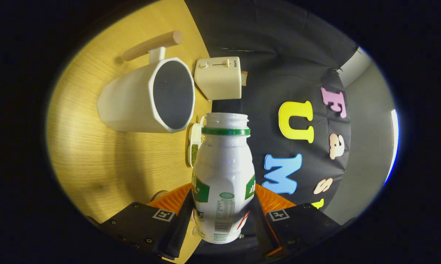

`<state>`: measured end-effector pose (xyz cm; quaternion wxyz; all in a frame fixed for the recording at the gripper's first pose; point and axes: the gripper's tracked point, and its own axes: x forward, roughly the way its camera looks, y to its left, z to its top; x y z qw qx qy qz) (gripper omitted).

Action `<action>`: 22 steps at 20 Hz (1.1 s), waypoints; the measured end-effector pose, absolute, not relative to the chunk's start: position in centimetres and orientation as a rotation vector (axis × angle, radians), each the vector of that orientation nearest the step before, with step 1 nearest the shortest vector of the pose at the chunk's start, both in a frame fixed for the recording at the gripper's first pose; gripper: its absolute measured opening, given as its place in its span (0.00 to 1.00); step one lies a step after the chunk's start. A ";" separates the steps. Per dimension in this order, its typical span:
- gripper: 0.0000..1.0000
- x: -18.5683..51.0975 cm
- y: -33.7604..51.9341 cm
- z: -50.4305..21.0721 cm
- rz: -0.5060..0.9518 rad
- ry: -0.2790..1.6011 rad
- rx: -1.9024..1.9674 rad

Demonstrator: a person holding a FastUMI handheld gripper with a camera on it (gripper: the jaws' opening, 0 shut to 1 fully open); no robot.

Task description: Take the bottle from table, then pour the juice into the cup, finally place the bottle on the coaster

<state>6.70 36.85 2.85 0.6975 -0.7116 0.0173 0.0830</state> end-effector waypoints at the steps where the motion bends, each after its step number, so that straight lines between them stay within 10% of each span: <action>1: 0.77 6.8 36.9 3.0 0.183 0.036 -1.596; 22: 0.77 7.4 37.3 4.9 0.155 -0.029 -1.769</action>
